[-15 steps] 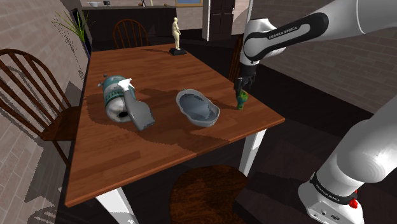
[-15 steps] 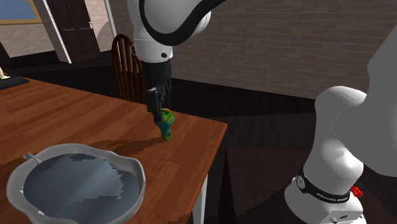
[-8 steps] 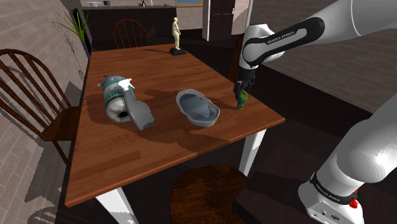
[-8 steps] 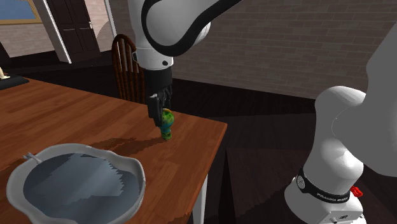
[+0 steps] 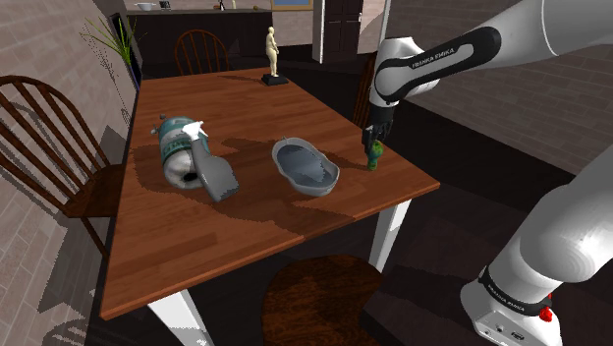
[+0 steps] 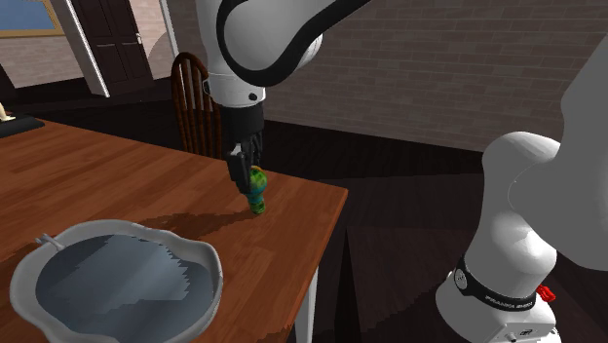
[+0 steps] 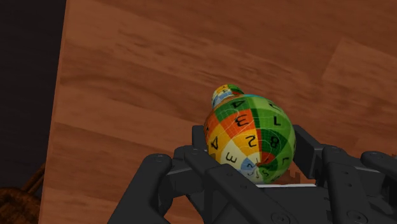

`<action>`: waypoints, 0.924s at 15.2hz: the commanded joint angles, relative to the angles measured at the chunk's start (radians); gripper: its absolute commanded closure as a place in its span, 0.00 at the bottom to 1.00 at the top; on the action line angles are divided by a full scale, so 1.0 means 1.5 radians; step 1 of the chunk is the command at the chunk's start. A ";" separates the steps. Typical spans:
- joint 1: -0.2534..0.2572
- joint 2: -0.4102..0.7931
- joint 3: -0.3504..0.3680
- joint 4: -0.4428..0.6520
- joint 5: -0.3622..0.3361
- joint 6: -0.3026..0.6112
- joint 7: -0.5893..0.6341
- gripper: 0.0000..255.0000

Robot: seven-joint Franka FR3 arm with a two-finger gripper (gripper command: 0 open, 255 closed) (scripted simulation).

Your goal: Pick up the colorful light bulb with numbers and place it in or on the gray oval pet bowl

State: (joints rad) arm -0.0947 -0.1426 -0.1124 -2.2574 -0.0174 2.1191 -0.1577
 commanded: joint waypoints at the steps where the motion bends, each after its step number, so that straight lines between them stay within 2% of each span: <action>1: 0.000 0.000 0.000 0.000 0.000 0.000 0.000 1.00; 5: 0.000 0.000 0.000 0.000 0.000 0.000 0.000 1.00; 14: 0.000 -0.027 0.002 0.055 -0.002 -0.082 0.002 1.00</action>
State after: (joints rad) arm -0.0943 -0.1796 -0.1100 -2.1821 -0.0206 2.0076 -0.1547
